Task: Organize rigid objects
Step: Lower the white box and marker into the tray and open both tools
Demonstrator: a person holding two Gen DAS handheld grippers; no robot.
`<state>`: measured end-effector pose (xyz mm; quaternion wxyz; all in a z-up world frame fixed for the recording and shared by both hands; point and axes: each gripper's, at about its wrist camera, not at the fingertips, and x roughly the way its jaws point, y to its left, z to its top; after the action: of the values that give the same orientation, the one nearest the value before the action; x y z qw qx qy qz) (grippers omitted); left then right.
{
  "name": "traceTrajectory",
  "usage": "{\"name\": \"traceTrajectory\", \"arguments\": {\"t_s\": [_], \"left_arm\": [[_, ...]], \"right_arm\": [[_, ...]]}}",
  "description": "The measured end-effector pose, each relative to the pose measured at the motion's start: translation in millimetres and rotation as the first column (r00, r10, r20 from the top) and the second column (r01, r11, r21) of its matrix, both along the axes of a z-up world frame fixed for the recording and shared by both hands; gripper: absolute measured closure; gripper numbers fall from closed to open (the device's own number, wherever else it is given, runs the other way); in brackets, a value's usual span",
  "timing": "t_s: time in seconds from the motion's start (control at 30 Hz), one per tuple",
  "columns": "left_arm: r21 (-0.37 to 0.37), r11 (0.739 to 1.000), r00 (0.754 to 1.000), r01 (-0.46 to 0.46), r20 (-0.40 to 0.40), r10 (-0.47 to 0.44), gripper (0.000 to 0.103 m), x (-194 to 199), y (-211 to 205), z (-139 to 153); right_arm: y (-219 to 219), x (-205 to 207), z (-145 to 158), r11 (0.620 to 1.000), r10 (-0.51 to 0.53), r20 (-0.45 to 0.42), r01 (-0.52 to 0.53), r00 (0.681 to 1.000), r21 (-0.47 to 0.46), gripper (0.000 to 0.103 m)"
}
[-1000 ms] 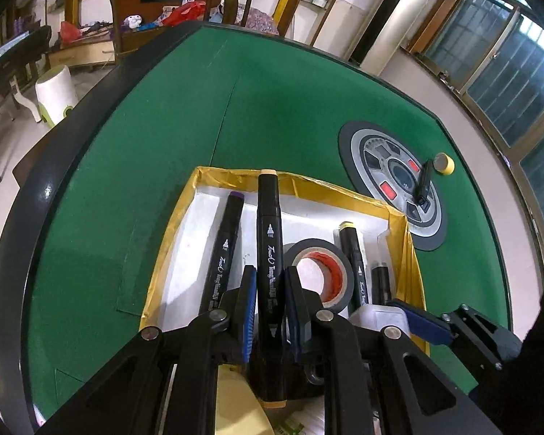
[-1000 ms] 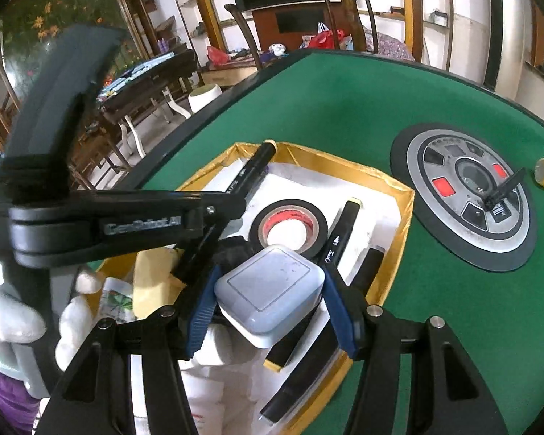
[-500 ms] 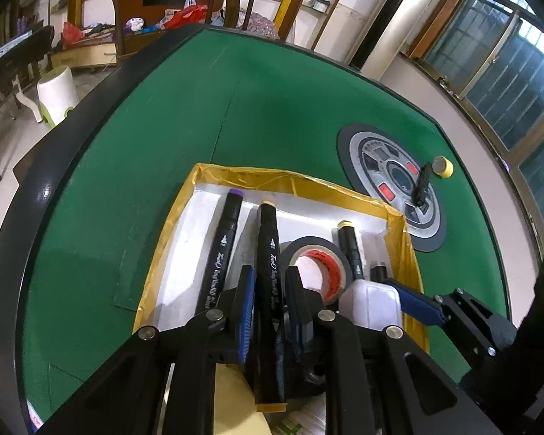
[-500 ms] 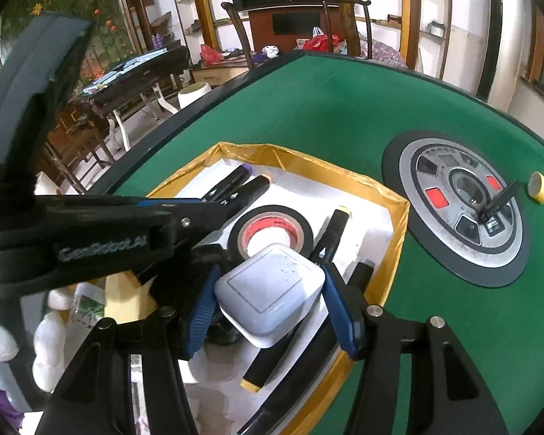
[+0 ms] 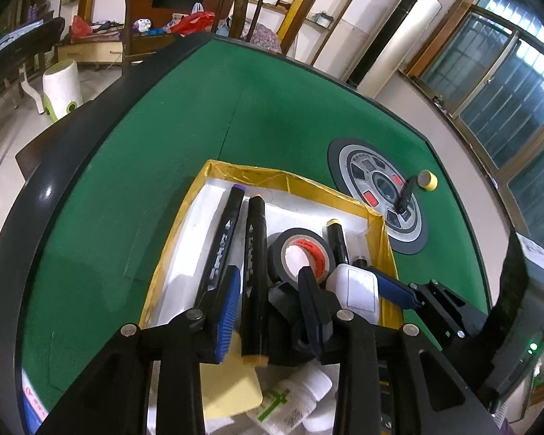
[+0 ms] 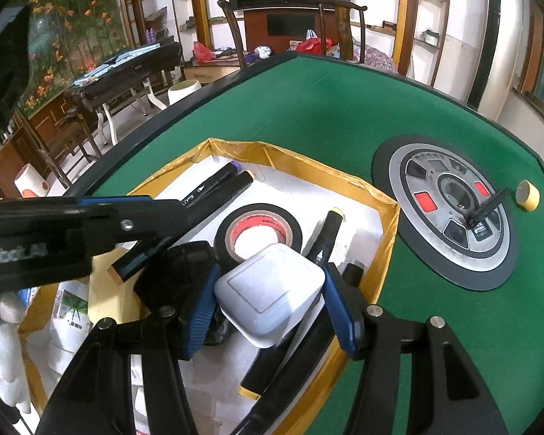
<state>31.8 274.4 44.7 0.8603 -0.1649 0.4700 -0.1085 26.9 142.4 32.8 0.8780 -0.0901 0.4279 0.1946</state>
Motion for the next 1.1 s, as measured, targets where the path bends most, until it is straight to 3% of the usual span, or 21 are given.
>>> {"name": "traceTrajectory", "arguments": {"t_s": [0.1,0.23,0.4,0.5,1.1], "left_arm": [[-0.018,1.000,1.000,-0.016,0.018,0.016,0.069,-11,5,4],[-0.029,0.998,0.997,-0.057,0.049,0.059,0.056,-28,14,8],[-0.042,0.994,0.993,-0.098,0.068,0.101,0.056,-44,25,10],[-0.054,0.992,0.992,-0.114,0.056,0.117,0.047,-50,29,5],[-0.094,0.976,0.979,-0.196,0.032,0.200,0.047,-83,42,-4]], "right_arm": [[2,-4,0,1.000,0.003,0.017,-0.003,1.000,-0.022,0.047],[4,-5,-1,0.999,0.003,0.034,-0.002,0.999,-0.042,0.047],[4,-6,0,0.999,-0.006,0.041,0.008,0.999,-0.053,0.047],[6,-10,2,0.998,-0.003,0.049,0.006,0.999,-0.066,0.047],[7,-57,24,0.991,0.048,0.181,-0.024,0.982,-0.132,0.046]]}}
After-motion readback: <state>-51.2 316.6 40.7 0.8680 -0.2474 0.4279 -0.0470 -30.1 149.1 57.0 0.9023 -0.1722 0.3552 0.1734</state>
